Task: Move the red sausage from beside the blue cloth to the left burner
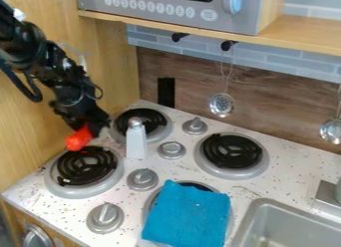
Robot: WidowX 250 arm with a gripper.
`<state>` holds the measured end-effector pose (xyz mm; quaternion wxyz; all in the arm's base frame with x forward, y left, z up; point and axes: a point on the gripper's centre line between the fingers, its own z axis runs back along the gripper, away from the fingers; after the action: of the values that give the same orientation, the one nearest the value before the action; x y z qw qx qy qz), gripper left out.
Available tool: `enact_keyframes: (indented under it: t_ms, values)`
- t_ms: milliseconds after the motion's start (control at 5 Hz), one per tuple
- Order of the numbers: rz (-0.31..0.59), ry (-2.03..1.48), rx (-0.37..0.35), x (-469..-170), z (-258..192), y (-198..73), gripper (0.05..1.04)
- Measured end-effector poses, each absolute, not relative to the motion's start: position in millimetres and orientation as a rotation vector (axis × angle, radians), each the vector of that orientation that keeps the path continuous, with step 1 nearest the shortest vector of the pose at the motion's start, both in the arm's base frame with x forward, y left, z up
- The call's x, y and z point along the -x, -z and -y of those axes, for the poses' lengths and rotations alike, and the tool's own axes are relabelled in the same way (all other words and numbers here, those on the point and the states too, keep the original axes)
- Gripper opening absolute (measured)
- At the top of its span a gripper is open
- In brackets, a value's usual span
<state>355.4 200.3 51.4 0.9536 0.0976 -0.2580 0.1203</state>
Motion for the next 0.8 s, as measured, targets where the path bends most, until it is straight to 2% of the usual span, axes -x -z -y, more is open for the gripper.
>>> enact_keyframes:
  t_ms: [400,600,800]
  values:
    - [0.468,-0.118,-0.173,-342,-223,-35,0.519]
    - [0.452,-0.044,-0.134,-342,-216,-31,0.592]
    - [0.435,-0.027,-0.113,-342,-214,-32,0.897]
